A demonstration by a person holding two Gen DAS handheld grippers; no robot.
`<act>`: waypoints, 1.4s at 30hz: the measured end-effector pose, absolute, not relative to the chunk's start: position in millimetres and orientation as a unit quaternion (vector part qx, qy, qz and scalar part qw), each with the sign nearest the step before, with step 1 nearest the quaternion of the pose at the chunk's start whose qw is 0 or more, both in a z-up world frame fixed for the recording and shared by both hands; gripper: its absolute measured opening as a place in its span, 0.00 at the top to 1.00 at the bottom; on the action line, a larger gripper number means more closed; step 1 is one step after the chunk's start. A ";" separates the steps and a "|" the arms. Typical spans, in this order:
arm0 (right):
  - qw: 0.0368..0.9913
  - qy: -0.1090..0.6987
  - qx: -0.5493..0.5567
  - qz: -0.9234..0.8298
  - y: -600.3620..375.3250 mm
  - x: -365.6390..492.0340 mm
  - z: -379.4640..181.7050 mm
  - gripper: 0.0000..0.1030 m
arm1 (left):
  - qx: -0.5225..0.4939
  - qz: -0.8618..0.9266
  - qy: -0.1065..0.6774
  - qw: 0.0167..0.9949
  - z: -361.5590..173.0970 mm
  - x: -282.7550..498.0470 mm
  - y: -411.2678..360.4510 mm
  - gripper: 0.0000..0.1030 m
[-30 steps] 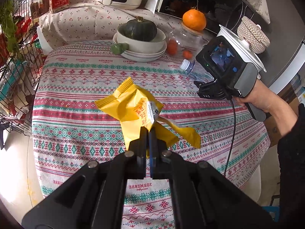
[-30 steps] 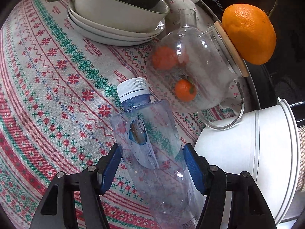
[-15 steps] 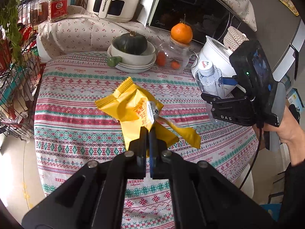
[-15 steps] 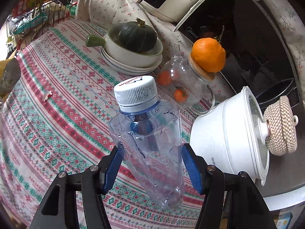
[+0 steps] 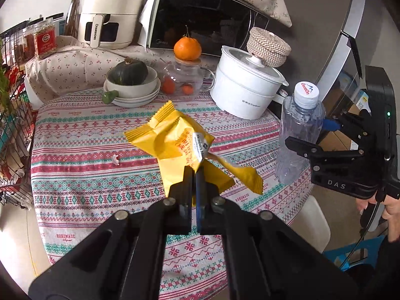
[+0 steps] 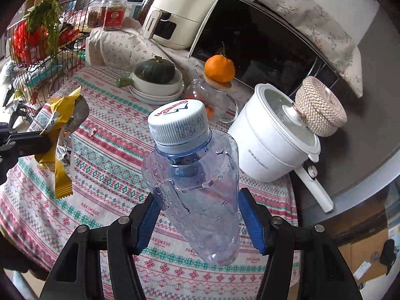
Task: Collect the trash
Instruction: 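Carry the yellow bag and water bottle to the bin and release both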
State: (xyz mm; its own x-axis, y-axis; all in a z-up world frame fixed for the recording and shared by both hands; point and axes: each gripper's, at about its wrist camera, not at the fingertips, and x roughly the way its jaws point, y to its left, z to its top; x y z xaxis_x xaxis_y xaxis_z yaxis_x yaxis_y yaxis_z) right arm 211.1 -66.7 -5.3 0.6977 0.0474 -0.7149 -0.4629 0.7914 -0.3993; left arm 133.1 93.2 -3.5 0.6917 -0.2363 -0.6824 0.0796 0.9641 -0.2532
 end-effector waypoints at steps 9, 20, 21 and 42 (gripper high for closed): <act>0.911 0.343 -0.211 0.092 -157.3 155.7 10.7 0.38 | -0.052 -0.134 0.374 0.916 1.4 116.4 41.9 0.98; 0.933 0.349 -0.088 0.026 -266.0 108.4 -8.8 0.38 | 0.020 -0.236 0.370 0.898 -7.9 103.4 -57.1 0.98; 0.930 0.359 -0.079 0.018 -274.7 106.8 -14.2 0.38 | 0.030 -0.247 0.370 0.895 -10.5 101.5 -68.6 0.98; 0.889 0.452 0.005 -0.077 -392.4 84.6 -69.0 0.38 | 0.172 -0.361 0.411 0.819 -114.2 86.8 -244.2 0.97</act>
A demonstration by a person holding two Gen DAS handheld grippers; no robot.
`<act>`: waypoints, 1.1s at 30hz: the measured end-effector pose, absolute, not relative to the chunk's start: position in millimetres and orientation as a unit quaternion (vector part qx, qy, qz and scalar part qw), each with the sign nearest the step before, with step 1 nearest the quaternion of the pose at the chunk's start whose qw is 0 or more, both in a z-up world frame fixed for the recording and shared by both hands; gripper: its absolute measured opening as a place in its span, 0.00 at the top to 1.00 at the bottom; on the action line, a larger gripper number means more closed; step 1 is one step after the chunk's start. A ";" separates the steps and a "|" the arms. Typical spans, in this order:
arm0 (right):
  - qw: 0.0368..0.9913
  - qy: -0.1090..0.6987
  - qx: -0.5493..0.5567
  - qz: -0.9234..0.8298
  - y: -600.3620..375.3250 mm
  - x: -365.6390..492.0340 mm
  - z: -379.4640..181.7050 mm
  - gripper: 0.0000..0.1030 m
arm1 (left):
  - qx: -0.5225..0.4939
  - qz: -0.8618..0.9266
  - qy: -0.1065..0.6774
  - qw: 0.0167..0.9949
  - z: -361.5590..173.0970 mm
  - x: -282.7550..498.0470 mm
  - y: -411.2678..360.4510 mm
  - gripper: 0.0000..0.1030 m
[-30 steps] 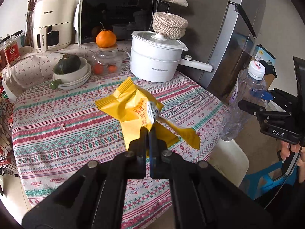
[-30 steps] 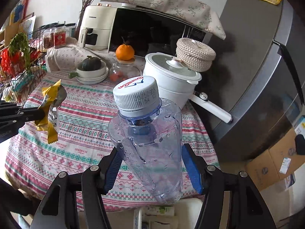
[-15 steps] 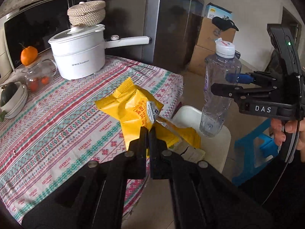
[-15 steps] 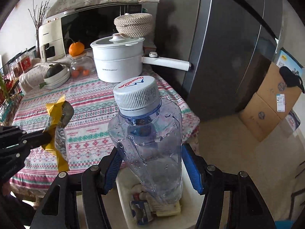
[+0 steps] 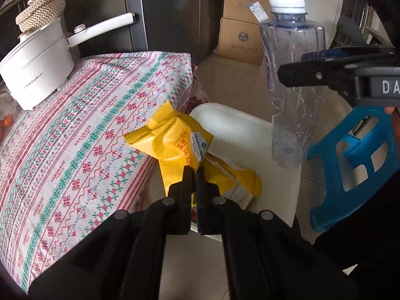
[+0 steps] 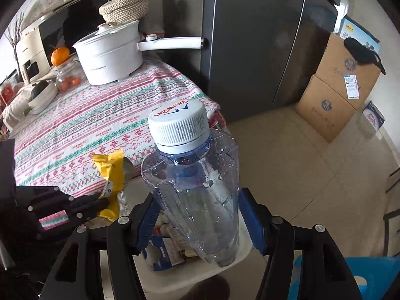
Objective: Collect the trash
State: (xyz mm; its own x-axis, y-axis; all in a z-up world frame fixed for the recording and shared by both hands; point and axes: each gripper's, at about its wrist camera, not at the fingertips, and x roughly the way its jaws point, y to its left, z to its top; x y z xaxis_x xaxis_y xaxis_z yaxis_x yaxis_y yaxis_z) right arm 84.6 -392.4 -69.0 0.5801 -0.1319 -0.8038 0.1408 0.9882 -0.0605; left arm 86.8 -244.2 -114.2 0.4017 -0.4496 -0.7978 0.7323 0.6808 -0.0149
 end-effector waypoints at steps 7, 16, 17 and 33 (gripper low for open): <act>0.887 0.456 0.006 -0.074 -392.4 85.7 -71.6 0.38 | 0.165 -0.353 0.426 0.816 -114.7 90.1 -240.0 0.55; 0.882 0.467 0.020 -0.062 -386.9 94.2 -77.2 0.37 | 0.141 -0.300 0.420 0.845 -83.2 94.1 -200.8 0.22; 0.880 0.471 0.019 -0.060 -384.4 96.1 -79.6 0.37 | 0.138 -0.291 0.419 0.849 -79.9 94.9 -195.1 0.21; 0.876 0.480 0.023 -0.032 -352.0 108.5 -83.8 0.19 | 0.080 -0.145 0.430 0.888 -52.1 91.6 -109.7 0.02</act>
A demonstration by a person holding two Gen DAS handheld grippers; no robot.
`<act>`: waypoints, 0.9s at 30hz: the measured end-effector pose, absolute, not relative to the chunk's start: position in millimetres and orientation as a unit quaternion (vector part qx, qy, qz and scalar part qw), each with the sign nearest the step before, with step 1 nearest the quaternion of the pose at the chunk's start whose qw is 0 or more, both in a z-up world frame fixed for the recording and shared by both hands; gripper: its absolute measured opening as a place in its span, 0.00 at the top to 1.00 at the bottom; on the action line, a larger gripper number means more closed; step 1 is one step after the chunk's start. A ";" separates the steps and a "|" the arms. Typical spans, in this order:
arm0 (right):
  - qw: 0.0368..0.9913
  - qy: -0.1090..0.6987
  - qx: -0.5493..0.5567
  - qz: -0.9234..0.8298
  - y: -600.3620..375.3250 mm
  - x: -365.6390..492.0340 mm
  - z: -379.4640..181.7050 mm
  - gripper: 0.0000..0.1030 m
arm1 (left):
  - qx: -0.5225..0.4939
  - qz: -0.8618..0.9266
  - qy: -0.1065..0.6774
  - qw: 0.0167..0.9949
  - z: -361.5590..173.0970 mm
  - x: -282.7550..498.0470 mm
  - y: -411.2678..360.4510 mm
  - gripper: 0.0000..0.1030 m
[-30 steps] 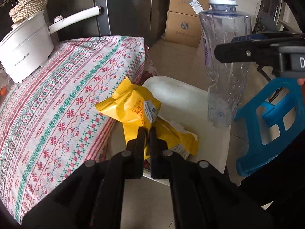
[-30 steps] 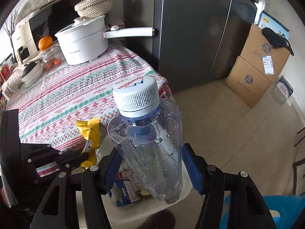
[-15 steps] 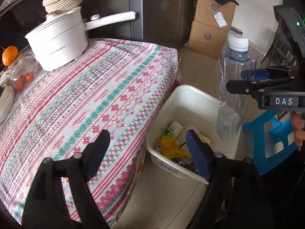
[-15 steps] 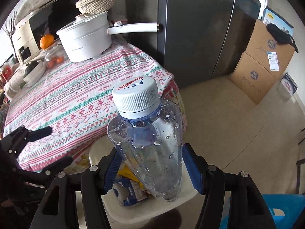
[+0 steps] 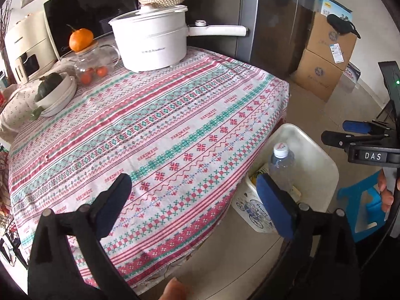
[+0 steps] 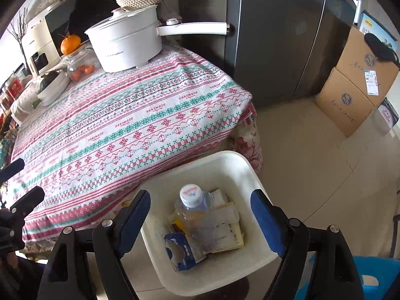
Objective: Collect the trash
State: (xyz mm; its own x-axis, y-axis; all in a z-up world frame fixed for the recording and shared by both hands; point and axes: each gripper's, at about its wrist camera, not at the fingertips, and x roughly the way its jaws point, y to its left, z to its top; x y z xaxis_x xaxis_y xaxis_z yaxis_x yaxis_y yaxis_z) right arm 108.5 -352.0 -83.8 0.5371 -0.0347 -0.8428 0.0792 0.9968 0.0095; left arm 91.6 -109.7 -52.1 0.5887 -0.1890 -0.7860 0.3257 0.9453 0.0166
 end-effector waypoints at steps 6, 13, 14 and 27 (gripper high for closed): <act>0.888 0.459 0.015 -0.029 -330.7 97.5 -65.3 0.15 | 0.070 -0.083 0.426 0.898 -41.4 71.1 -80.0 0.01; 0.904 0.426 -0.010 -0.009 -289.2 79.3 -47.1 0.12 | 0.051 -0.025 0.390 0.919 -22.4 44.0 -48.3 0.01; 0.908 0.418 -0.020 -0.011 -281.5 74.7 -43.7 0.12 | 0.048 -0.018 0.382 0.923 -19.4 39.9 -44.1 0.01; 0.936 0.351 -0.029 0.009 -226.4 45.3 -17.0 0.10 | 0.015 0.022 0.338 0.941 -2.2 14.3 -11.9 0.01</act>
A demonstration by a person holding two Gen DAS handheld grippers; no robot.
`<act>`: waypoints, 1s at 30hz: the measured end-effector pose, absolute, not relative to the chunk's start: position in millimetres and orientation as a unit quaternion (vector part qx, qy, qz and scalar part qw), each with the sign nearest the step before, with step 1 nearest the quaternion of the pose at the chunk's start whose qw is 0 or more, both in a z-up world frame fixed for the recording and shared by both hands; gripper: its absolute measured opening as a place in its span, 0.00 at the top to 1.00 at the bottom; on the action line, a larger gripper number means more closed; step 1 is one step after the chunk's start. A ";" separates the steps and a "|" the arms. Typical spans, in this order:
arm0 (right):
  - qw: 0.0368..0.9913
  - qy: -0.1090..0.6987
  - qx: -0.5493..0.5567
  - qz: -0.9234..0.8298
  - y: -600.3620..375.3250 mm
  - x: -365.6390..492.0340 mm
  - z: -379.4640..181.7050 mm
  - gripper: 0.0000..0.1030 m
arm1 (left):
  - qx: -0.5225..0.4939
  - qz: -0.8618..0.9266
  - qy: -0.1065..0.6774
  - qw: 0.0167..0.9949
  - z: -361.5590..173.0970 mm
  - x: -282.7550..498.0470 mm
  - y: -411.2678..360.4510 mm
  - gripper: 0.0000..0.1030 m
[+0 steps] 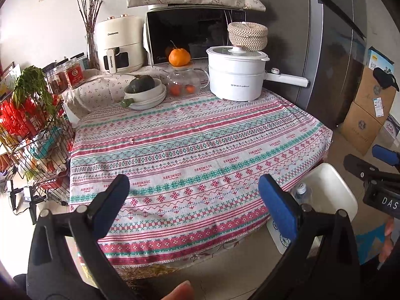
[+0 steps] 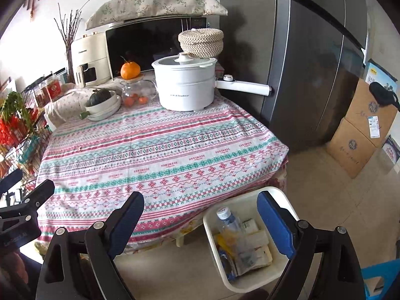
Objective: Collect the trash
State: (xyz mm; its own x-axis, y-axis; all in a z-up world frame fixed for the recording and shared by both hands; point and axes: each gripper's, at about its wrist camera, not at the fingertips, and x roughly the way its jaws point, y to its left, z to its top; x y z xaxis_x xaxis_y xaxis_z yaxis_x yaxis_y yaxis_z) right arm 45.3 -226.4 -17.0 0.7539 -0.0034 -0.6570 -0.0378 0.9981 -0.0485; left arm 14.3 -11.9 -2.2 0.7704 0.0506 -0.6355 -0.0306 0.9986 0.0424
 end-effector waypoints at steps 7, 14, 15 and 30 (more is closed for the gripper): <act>0.939 0.342 -0.042 0.015 -214.5 47.1 -16.9 0.10 | 0.005 0.025 0.336 0.942 -2.3 13.3 -7.1 0.01; 0.936 0.348 -0.044 0.016 -213.3 48.1 -21.0 0.10 | 0.001 0.020 0.340 0.940 -2.9 13.9 -7.7 0.01; 0.936 0.350 -0.042 0.016 -214.2 48.0 -21.6 0.10 | 0.001 0.019 0.339 0.940 -2.5 13.6 -8.0 0.01; 0.933 0.358 -0.037 0.018 -215.5 49.1 -24.7 0.10 | 0.004 0.014 0.338 0.941 -0.3 12.1 -11.5 0.01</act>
State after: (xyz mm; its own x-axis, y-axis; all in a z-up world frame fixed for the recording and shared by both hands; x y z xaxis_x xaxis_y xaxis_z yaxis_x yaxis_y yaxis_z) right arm 49.1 -215.5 -24.7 0.7426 0.0075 -0.6697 -0.0601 0.9967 -0.0555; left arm 12.1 -11.5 -0.3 0.7705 0.0286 -0.6368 -0.0234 0.9996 0.0165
